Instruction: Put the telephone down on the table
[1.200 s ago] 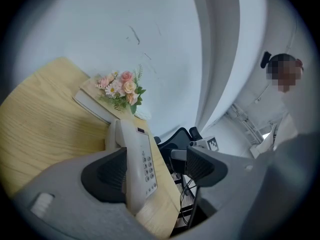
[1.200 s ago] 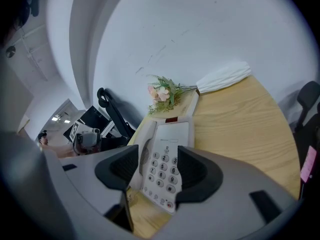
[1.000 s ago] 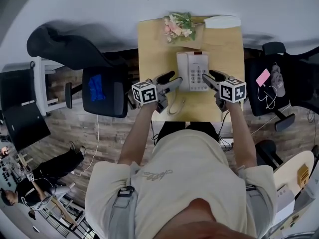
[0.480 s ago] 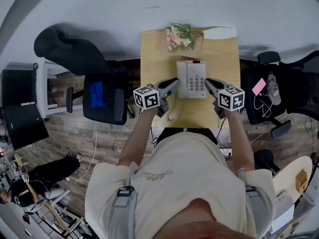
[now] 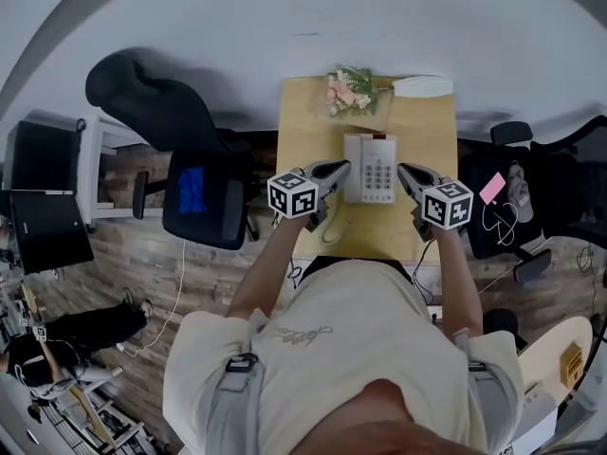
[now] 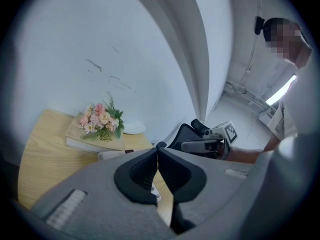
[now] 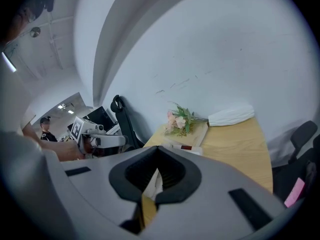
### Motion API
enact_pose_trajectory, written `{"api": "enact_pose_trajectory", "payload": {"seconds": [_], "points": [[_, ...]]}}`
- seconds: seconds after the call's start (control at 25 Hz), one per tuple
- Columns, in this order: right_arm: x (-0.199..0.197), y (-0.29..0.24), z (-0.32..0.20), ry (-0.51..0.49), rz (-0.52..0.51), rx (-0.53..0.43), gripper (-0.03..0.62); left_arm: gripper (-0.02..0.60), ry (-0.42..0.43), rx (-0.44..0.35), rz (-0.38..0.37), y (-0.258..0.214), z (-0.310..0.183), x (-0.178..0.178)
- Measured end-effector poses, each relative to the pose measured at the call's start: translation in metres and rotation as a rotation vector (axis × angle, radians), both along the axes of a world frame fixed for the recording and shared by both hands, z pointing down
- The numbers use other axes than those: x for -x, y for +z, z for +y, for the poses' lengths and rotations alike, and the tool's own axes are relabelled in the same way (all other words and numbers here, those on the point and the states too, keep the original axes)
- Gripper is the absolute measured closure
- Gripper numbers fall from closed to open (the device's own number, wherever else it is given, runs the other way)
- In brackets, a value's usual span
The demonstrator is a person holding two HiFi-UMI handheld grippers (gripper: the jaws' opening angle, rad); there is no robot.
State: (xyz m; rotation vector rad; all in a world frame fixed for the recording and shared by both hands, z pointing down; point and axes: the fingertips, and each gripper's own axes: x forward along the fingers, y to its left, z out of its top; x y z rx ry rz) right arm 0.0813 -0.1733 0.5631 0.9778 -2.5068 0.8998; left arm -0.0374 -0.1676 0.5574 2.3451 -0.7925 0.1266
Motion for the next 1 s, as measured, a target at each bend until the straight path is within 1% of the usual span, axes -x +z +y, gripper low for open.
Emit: {"api": "enact_pose_trajectory", "payload": {"seconds": [0.16, 0.36, 0.48, 0.68, 0.88, 1.0], "points": [[0.001, -0.025, -0.002, 0.0, 0.001, -0.066, 0.592, 0.563, 0.007, -0.068, -0.105, -0.014, -0.002, 0.001], [-0.001, -0.05, -0.006, 0.001, -0.006, -0.122, 0.592, 0.563, -0.01, -0.126, -0.176, -0.034, -0.007, 0.004], [-0.001, -0.065, -0.009, 0.005, -0.011, -0.159, 0.592, 0.563, -0.003, -0.162, -0.22, -0.046, -0.009, 0.004], [0.0, -0.095, -0.014, 0.012, -0.023, -0.227, 0.592, 0.565, 0.005, -0.207, -0.257, -0.069, -0.013, 0.003], [0.003, -0.131, -0.015, 0.008, -0.016, -0.321, 0.592, 0.564, 0.002, -0.285, -0.295, -0.097, -0.016, 0.006], [0.003, -0.149, -0.018, 0.011, -0.028, -0.363, 0.592, 0.565, -0.009, -0.322, -0.29, -0.114, -0.023, 0.007]]}}
